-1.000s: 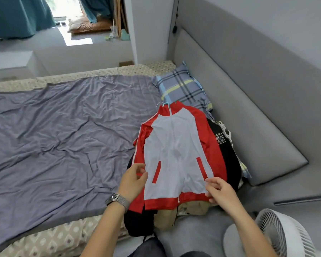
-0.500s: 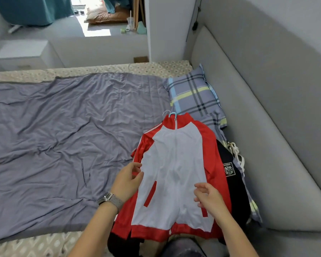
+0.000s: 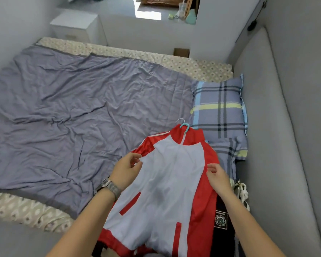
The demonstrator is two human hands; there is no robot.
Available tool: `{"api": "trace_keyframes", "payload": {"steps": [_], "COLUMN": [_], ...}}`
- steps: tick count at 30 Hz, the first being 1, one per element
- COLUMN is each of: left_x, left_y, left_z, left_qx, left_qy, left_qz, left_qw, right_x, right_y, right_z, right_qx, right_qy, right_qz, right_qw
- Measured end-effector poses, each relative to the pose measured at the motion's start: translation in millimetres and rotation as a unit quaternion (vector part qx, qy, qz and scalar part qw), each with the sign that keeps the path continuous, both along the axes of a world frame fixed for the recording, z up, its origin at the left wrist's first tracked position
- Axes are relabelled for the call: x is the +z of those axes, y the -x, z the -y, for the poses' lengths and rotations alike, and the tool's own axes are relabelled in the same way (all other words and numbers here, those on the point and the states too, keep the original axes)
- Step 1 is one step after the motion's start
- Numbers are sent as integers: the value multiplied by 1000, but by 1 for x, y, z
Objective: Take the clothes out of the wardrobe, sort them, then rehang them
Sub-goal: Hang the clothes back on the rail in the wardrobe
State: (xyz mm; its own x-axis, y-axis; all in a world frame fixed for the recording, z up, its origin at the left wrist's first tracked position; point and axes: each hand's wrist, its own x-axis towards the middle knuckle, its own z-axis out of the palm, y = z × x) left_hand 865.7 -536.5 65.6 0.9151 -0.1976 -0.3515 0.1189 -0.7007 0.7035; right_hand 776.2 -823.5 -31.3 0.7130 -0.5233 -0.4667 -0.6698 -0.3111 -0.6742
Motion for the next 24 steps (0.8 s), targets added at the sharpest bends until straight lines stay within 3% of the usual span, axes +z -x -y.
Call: {"api": "trace_keyframes", "payload": {"steps": [5, 8, 11, 16, 24], "left_x": [-3, -6, -10, -13, -15], "left_y": [2, 4, 9, 13, 11], "left_z": [5, 3, -3, -15, -7], "left_qx": [3, 21, 33, 67, 84], "left_qy": [-18, -41, -58, -58, -45], "left_qz": [35, 25, 18, -4, 6], "left_qw": [999, 999, 998, 996, 995], "right_x": [-44, -55, -66, -86, -61], "right_y": [-57, -89, -109, -138, -163], "right_z": [43, 60, 66, 55, 3], "right_qx": [40, 86, 122, 144, 186], "right_qy": [105, 139, 111, 105, 171], "right_qz": [-20, -108, -178, -190, -114], "right_qw": [993, 981, 970, 965, 961]}}
